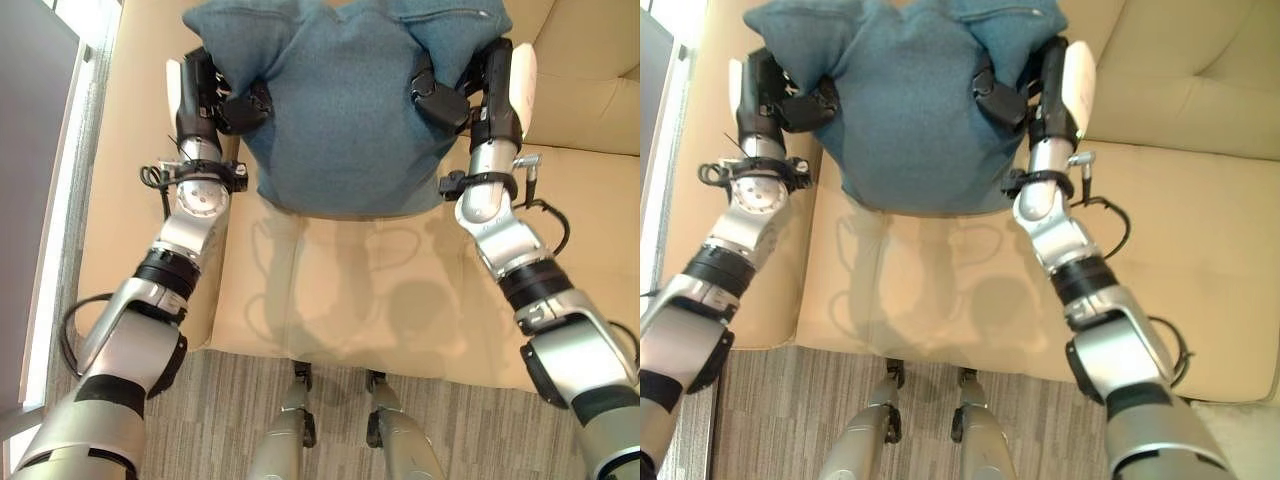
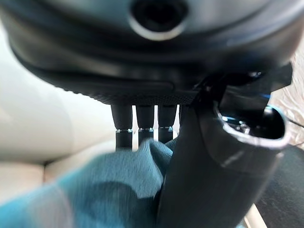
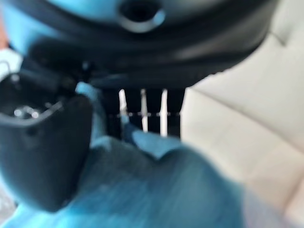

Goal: Pick up all the scattered cushions and arrange them neatly on the sofa.

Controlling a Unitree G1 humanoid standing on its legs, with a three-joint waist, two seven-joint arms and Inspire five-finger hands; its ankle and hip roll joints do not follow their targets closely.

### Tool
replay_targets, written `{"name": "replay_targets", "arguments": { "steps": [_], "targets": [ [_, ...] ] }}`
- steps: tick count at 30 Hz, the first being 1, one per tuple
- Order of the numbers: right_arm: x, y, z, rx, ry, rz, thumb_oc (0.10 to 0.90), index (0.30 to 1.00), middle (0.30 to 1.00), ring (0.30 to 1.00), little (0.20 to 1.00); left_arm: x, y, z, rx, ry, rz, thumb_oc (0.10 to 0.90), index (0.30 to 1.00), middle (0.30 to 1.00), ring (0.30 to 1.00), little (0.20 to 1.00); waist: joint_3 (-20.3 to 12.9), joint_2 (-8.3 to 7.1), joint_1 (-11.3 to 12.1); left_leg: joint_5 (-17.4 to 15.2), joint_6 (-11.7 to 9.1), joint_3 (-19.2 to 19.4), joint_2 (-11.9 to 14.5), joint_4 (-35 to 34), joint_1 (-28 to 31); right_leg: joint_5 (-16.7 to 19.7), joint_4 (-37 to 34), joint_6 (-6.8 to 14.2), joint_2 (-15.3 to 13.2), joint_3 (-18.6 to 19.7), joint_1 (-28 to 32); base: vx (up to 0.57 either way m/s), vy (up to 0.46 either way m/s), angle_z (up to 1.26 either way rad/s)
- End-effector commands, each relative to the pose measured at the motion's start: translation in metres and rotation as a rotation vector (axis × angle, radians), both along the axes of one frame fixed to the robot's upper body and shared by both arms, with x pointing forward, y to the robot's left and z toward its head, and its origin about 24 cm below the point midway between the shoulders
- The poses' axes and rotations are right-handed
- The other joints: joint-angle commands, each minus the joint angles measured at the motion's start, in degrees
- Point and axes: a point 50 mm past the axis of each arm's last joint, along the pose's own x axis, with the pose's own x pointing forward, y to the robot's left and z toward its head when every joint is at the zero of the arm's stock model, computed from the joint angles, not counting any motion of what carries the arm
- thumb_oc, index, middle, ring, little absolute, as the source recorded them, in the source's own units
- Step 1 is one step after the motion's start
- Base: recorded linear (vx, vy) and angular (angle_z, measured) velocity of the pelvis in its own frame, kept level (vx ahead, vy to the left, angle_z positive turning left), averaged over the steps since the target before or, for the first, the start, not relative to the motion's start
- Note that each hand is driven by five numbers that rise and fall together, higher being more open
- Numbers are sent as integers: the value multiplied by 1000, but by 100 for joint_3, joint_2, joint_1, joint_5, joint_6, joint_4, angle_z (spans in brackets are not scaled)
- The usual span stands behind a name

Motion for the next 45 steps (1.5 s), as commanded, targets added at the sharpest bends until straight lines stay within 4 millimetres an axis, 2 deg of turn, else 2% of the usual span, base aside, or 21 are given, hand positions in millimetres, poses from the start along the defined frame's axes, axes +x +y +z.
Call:
{"name": "replay_targets", "arguments": {
  "steps": [1,4,12,19,23,24,25,26,27,29,30,31,32,34,36,38,39,40,41,43,45],
  "targets": [
    [-20,-30,82,36,-267,-113,800,900,900,900,900,-15,41,67,53,-193,161,800,900,900,900,900,-391,-134,28,-546,-413,-204,-174,-109,78,-506,9,501,9,251,-34,36,-22,-5],
    [-21,-59,89,71,-225,-229,800,900,900,900,900,-20,63,77,-37,-207,235,800,900,900,900,900,-401,-161,54,-572,-433,-214,-171,-109,187,-523,-43,495,21,222,115,16,-11,36],
    [-25,-90,83,107,-146,-301,800,900,900,900,900,-27,88,75,-84,-191,293,800,900,900,900,900,-460,-206,65,-581,-434,-215,-174,-109,337,-503,-137,483,27,192,351,11,-1,0],
    [-29,-93,55,94,-127,-249,800,900,900,900,900,-32,78,46,-72,-199,205,800,900,900,900,900,-483,-231,66,-633,-406,-180,-177,-109,460,-559,-138,463,30,191,479,4,3,17],
    [-46,-99,12,88,-98,-192,800,900,900,900,900,-48,68,-1,-65,-174,117,800,900,900,900,900,-542,-258,52,-702,-383,-122,-160,-109,632,-641,-132,446,13,199,664,24,11,-7],
    [-56,-103,-14,99,-72,-166,800,900,900,900,900,-59,66,-27,-33,-139,91,800,900,900,900,900,-555,-270,36,-747,-361,-94,-153,-109,715,-669,-137,443,-2,191,753,41,11,-7],
    [-58,-104,-18,100,-61,-168,800,900,900,900,900,-61,65,-30,-29,-129,90,800,900,900,900,900,-596,-285,48,-754,-360,-93,-155,-109,734,-671,-146,443,-3,191,776,37,15,-13],
    [-71,-106,-49,123,-17,-147,800,900,900,900,900,-72,62,-63,-32,-63,68,800,900,900,900,900,-597,-306,25,-791,-341,-83,-150,-109,818,-691,-162,446,-4,195,865,15,8,-12],
    [-72,-107,-51,123,-10,-148,800,900,900,900,900,-73,61,-65,-30,-57,67,800,900,900,900,900,-621,-313,34,-796,-341,-81,-151,-109,834,-692,-169,447,-5,196,883,17,13,-5],
    [-86,-110,-79,112,61,-143,800,900,900,900,900,-87,60,-99,-22,34,50,800,900,900,900,900,-650,-344,15,-840,-323,-45,-145,-109,939,-703,-198,452,-9,170,1001,9,2,2],
    [-99,-112,-110,113,163,-127,800,900,900,900,900,-103,61,-136,-41,144,52,800,900,900,900,900,-697,-387,17,-881,-306,-30,-139,-109,1055,-717,-227,464,-14,163,1126,16,-3,-9],
    [-101,-113,-111,111,169,-128,800,900,900,900,900,-104,60,-137,-41,150,51,800,900,900,900,900,-713,-385,20,-887,-307,-29,-139,-109,1074,-721,-231,465,-14,164,1147,-4,-4,-17],
    [-114,-117,-144,117,308,-109,800,900,900,900,900,-121,65,-176,-43,289,77,800,900,900,900,900,-730,-427,10,-916,-282,-16,-134,-109,1187,-748,-232,476,-16,168,1262,-6,-1,-16],
    [-115,-117,-145,117,312,-109,800,900,900,900,900,-122,65,-177,-42,293,76,800,900,900,900,900,-737,-430,16,-923,-281,-12,-136,-109,1209,-752,-237,478,-18,172,1284,2,-11,-14],
    [-143,-122,-211,160,566,-133,800,900,900,900,900,-166,66,-256,-135,608,105,800,900,900,900,900,-843,-470,14,-956,-231,9,-112,-109,1451,-808,-208,480,-23,135,1527,-6,-29,-4],
    [-156,-122,-242,218,673,-150,800,900,900,900,900,-191,64,-293,-132,784,108,800,900,900,900,900,-902,-460,9,-970,-194,42,-110,-109,1607,-844,-155,476,-20,143,1661,-5,-1,-2],
    [-162,-122,-255,244,715,-164,800,900,900,900,900,-203,62,-310,-161,865,113,800,900,900,900,900,-929,-455,10,-979,-180,48,-106,-109,1672,-870,-123,477,-20,147,1703,-4,-1,-4],
    [-163,-122,-255,244,715,-164,800,900,900,900,900,-203,62,-310,-161,866,113,800,900,900,900,900,-923,-455,12,-983,-180,50,-106,-109,1683,-873,-121,478,-20,148,1712,0,0,0],
    [-174,-119,-278,273,806,-186,800,900,900,900,900,-226,60,-335,-175,1001,128,800,900,900,900,900,-977,-425,6,-991,-165,57,-92,-109,1832,-924,-40,459,-15,156,1828,0,0,0],
    [-180,-117,-288,272,849,-188,800,900,900,900,900,-235,59,-345,-175,1060,129,800,900,900,900,900,-996,-419,7,-992,-166,70,-73,-109,1905,-960,10,452,-13,155,1887,-10,-22,1],
    [-196,-112,-317,286,985,-204,800,900,900,900,900,-261,56,-368,-136,1210,133,800,900,900,900,900,-1041,-416,12,-984,-178,79,-35,-109,2089,-1046,96,398,27,189,2056,-24,-58,0]
  ]
}}
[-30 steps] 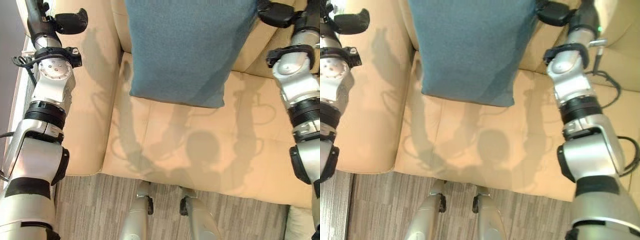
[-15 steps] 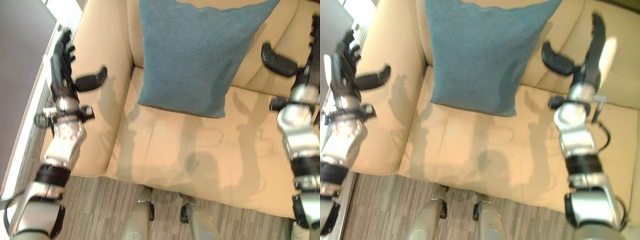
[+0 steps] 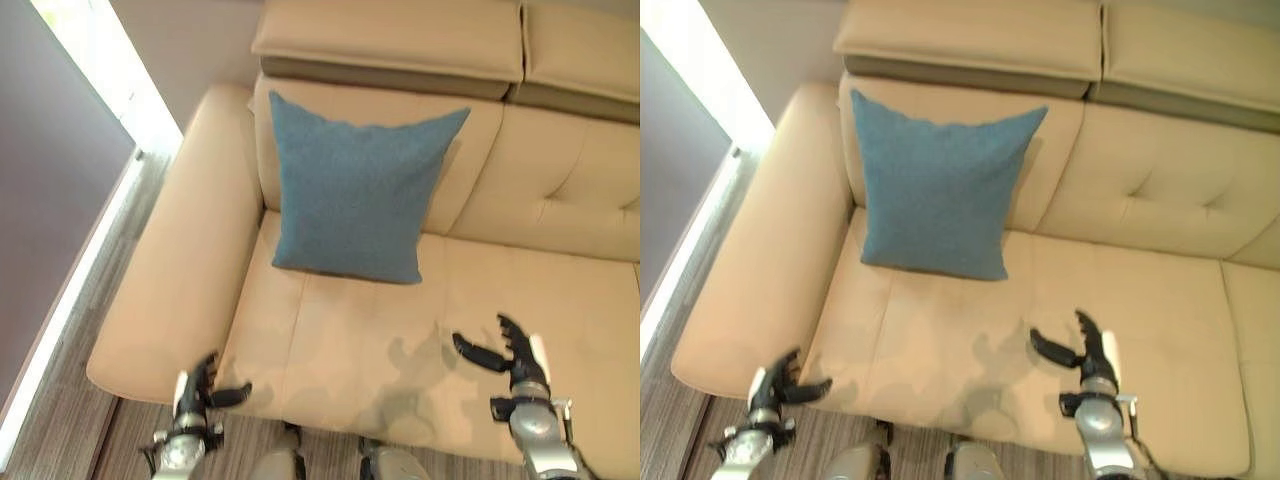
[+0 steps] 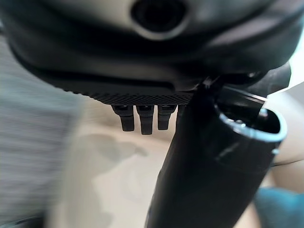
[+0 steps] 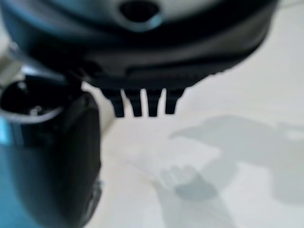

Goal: Pick up all the scattered cushions and arrange them neatly on the sofa.

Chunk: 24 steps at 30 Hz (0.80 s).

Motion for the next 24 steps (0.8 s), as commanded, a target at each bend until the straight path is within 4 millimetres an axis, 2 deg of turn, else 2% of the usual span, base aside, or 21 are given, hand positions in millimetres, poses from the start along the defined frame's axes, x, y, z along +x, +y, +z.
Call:
{"name": "replay_targets", "arguments": {
  "steps": [1,2,3,6,8,9,10,11,12,14,16,17,20,21,22,24],
  "targets": [
    [5,-11,10,-92,-33,50,800,900,900,900,900,9,11,3,92,-9,-80,800,900,900,900,900,-712,-92,53,-727,-150,162,21,32,373,-765,402,239,-46,-116,203,-42,-75,0],
    [-8,-8,-8,-74,65,51,800,900,900,900,900,-4,11,-7,99,70,-82,800,900,900,900,900,-731,-104,66,-706,-166,158,44,32,459,-795,373,209,-7,-100,293,-34,-55,1],
    [-8,-8,-8,-74,64,51,800,900,900,900,900,-4,11,-7,99,70,-82,800,900,900,900,900,-723,-105,64,-708,-167,158,45,32,467,-794,370,208,-6,-101,303,-57,-89,1],
    [-22,-4,-28,-63,170,58,800,900,900,900,900,-15,14,-17,132,155,-89,800,900,900,900,900,-700,-146,93,-662,-215,163,86,147,493,-808,211,161,45,-126,449,-77,-80,4],
    [-27,-1,-37,-60,230,68,800,900,900,900,900,-14,15,-19,152,175,-87,800,900,900,900,900,-624,-205,105,-703,-257,127,92,552,272,-769,136,146,18,-164,453,-196,-85,4],
    [-27,1,-40,-61,248,81,800,900,900,900,900,-12,15,-20,157,178,-92,800,900,900,900,900,-569,-236,113,-787,-273,111,76,778,152,-752,156,124,-4,-171,406,-344,-58,2],
    [-25,3,-43,-73,275,99,800,900,900,900,900,-9,12,-21,163,188,-103,800,900,900,900,900,-492,-315,143,-1123,-276,11,-76,1256,108,-689,225,112,-102,-161,291,-257,-24,3],
    [-25,3,-43,-73,275,99,800,900,900,900,900,-9,12,-21,163,188,-103,800,900,900,900,900,-484,-309,143,-1148,-275,10,-70,1292,98,-692,228,112,-97,-162,296,-266,1,0],
    [-24,4,-44,-82,291,107,800,900,900,900,900,-8,10,-22,160,186,-103,800,900,900,900,900,-447,-328,166,-1301,-265,-108,-161,1638,167,-644,271,101,-121,-137,251,-145,28,-8],
    [-23,4,-46,-91,316,111,800,900,900,900,900,-10,6,-25,143,198,-93,800,900,900,900,900,-493,-347,153,-1396,-229,-307,-289,2064,300,-569,340,98,-145,-111,116,-184,54,-22],
    [-24,4,-49,-93,347,109,800,900,900,900,900,-8,-2,-27,113,191,-85,800,900,900,900,900,-532,-267,123,-1457,-243,-491,-323,2370,590,-522,478,103,-97,-67,-19,-166,102,-35],
    [-24,5,-50,-90,356,111,800,900,900,900,900,-8,-5,-27,103,188,-86,800,900,900,900,900,-558,-235,91,-1452,-237,-570,-333,2415,690,-496,546,112,-91,-47,-99,-176,130,-18],
    [-26,5,-54,-93,380,103,800,900,900,900,900,-2,-12,-26,92,171,-105,800,900,900,900,900,-617,-151,-6,-1688,-160,-608,-356,1835,1073,-349,707,210,-95,-21,-422,-221,148,5],
    [-27,7,-56,-90,394,99,800,900,900,900,900,5,-15,-25,99,158,-127,800,900,900,900,900,-613,-183,-74,-2009,-12,-603,-472,1411,1182,-164,726,320,-203,-28,-639,-263,155,7],
    [-27,7,-56,-90,394,99,800,900,900,900,900,5,-15,-25,99,158,-127,800,900,900,900,900,-613,-181,-72,-2005,-10,-602,-469,1397,1190,-166,728,321,-201,-27,-640,-294,171,-9],
    [-26,13,-59,-98,418,118,800,900,900,900,900,10,-13,-23,119,151,-139,800,900,900,900,900,-471,-296,-68,-2096,152,-560,-659,1119,1130,216,564,524,-362,-36,-926,-343,175,-2]
  ]
}}
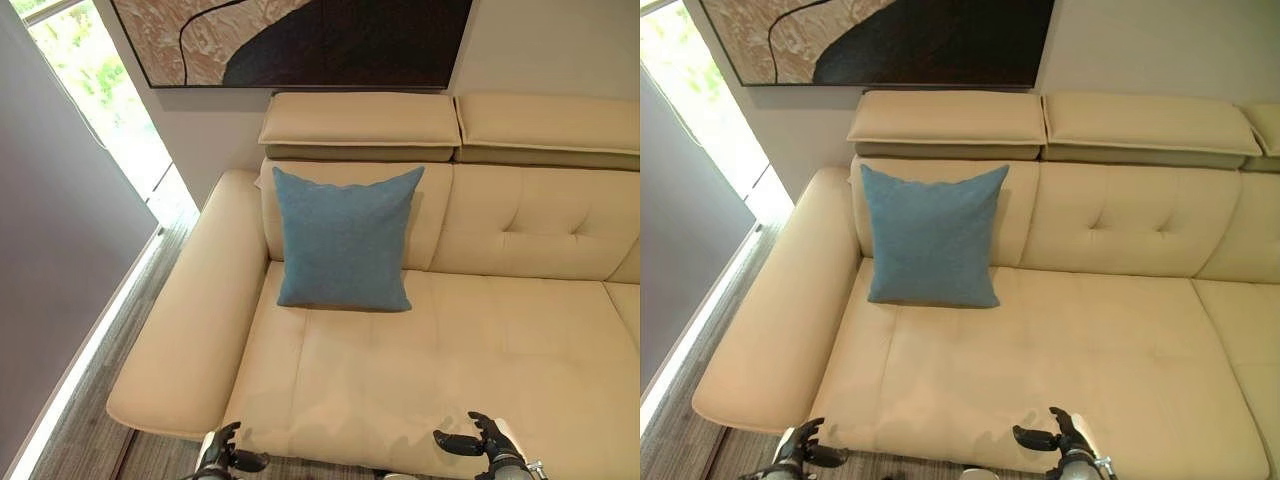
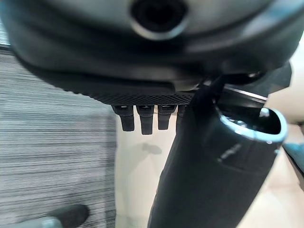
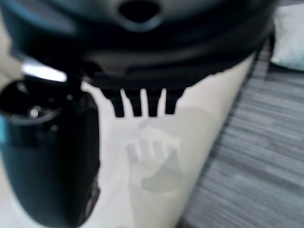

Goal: Pick up all the scattered cushions and arrange them neatly on the sofa.

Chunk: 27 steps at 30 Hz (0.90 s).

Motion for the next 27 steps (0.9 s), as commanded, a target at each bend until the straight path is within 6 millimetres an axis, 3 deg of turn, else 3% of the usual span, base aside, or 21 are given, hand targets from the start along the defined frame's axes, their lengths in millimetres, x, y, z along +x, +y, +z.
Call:
{"name": "replay_targets", "arguments": {
  "steps": [1,4,6,9,12,14,16,20,25,27],
  "targets": [
    [27,-9,16,-74,-78,47,800,900,900,900,900,6,16,8,63,-63,9,800,900,900,900,900,108,-29,96,-726,-42,47,-146,100,408,-115,193,396,295,-198,-622,-337,157,-17],
    [28,0,11,-71,-45,72,800,900,900,900,900,8,21,8,92,-48,6,800,900,900,900,900,294,-116,122,-561,31,110,-213,58,210,204,-31,635,119,-272,-868,-348,88,-24],
    [33,4,12,-62,-53,87,800,900,900,900,900,10,26,9,109,-45,6,800,900,900,900,900,397,-118,171,-390,67,164,-168,51,-22,-132,215,572,147,-197,-857,-446,64,-18],
    [26,4,8,-56,-31,85,800,900,900,900,900,-10,32,2,115,27,39,800,900,900,900,900,305,12,433,-65,185,336,-18,-126,-232,-845,1608,278,184,-279,-478,-404,94,-42],
    [16,6,2,-37,8,65,800,900,900,900,900,-22,36,-2,119,75,56,800,900,900,900,900,113,0,569,31,192,420,43,-188,-342,-1229,1862,227,270,-242,26,-178,-31,-36],
    [14,6,0,-33,15,56,800,900,900,900,900,-26,39,-3,119,86,77,800,900,900,900,900,23,-27,635,75,184,498,60,-183,-439,-1323,1833,247,274,-298,262,-171,-96,-33],
    [15,10,-1,-15,6,38,800,900,900,900,900,-28,40,-3,118,87,101,800,900,900,900,900,-151,-215,874,199,67,810,118,-124,-717,-1408,843,280,226,-513,884,-240,-215,-49],
    [13,10,-2,-6,9,19,800,900,900,900,900,-23,35,-3,110,81,87,800,900,900,900,900,-128,-199,760,326,-67,873,285,-38,-805,-1429,411,159,426,-260,880,-120,-180,-63],
    [6,5,-3,-9,22,-27,800,900,900,900,900,-13,24,-3,90,65,43,800,900,900,900,900,8,-144,623,401,-191,840,365,109,-876,-1363,118,69,530,-281,973,-106,-105,-1],
    [3,3,-4,-23,35,-37,800,900,900,900,900,-6,17,-2,71,45,32,800,900,900,900,900,117,-124,635,448,-281,527,316,203,-940,-1296,118,38,543,-217,911,-117,-8,-32]
  ]
}}
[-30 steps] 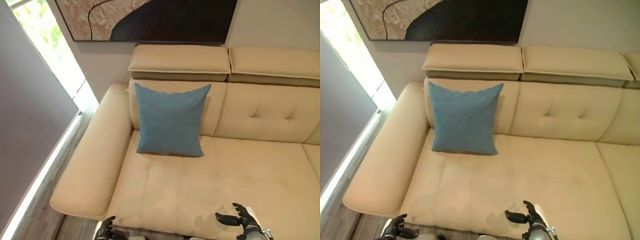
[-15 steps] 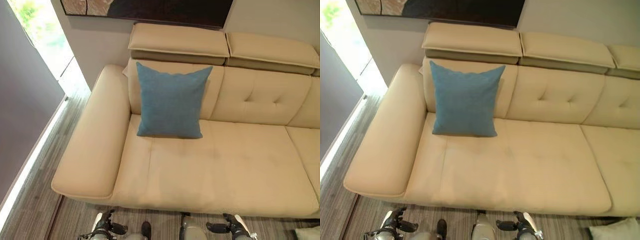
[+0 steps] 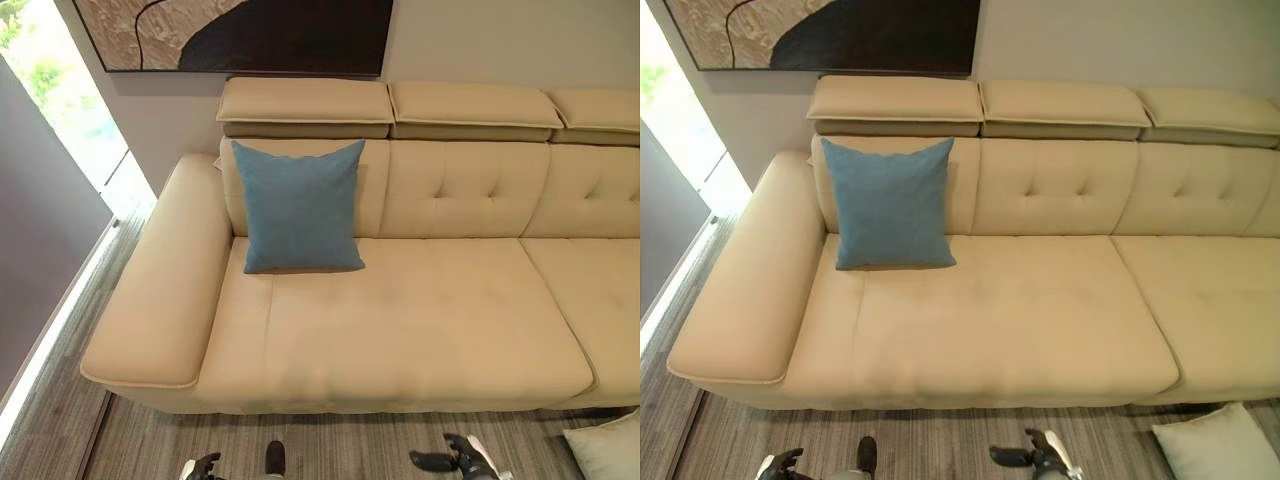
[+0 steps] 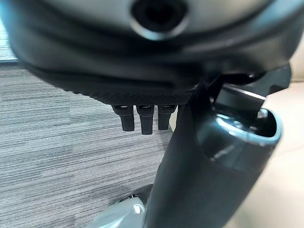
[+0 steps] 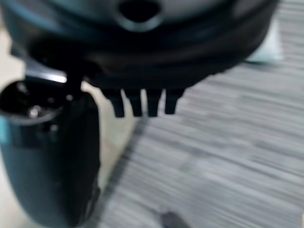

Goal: Pick up all the scattered cushions and arrange them neatly on the sofa.

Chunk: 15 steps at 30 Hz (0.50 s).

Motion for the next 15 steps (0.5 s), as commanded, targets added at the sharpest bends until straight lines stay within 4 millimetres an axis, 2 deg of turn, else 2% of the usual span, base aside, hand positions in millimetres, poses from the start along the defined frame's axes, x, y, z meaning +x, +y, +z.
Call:
{"name": "replay_targets", "arguments": {
  "steps": [1,2,5,6,7,10,13,15],
  "targets": [
    [40,-9,16,-54,-134,-11,800,900,900,900,900,48,-9,12,-5,-149,-44,800,900,900,900,900,376,-268,16,-1188,297,-480,-702,498,2,378,-459,470,-240,148,33,-126,10,-47],
    [34,-12,15,-64,-118,-30,800,900,900,900,900,50,-14,11,-21,-154,-36,800,900,900,900,900,373,-257,21,-1263,296,-923,-804,439,29,442,-463,488,-222,262,-23,-88,25,-44],
    [31,-14,14,-70,-110,-47,800,900,900,900,900,50,-17,11,-35,-156,-15,800,900,900,900,900,343,-234,29,-1342,302,-1203,-876,484,71,491,-437,513,-225,419,-83,-44,66,-58],
    [34,-15,15,-72,-116,-63,800,900,900,900,900,58,-19,13,-42,-179,-19,800,900,900,900,900,357,-224,63,-1436,280,-1645,-1037,680,39,548,-370,523,-237,693,-216,-86,327,-91],
    [33,-15,15,-68,-117,-78,800,900,900,900,900,60,-23,13,-45,-179,-47,800,900,900,900,900,345,-149,30,-1524,377,-2086,-1217,517,143,625,-287,572,-195,1089,-434,-73,294,-103],
    [31,-18,15,-73,-110,-94,800,900,900,900,900,61,-23,13,-35,-168,-81,800,900,900,900,900,321,-109,-75,-1464,432,-1950,-1154,258,247,751,-209,669,-215,1240,-681,-57,235,-177],
    [31,-17,15,-72,-108,-88,800,900,900,900,900,63,-21,14,-14,-160,-129,800,900,900,900,900,310,-123,-166,-1367,498,-1567,-1063,-53,302,951,-209,860,-279,1306,-997,-103,190,-46],
    [36,-15,16,-73,-122,-78,800,900,900,900,900,69,-18,18,7,-176,-153,800,900,900,900,900,439,-131,-186,-1275,553,-1383,-1026,-105,270,1078,-40,979,-300,1234,-1277,-177,115,-116]
  ]
}}
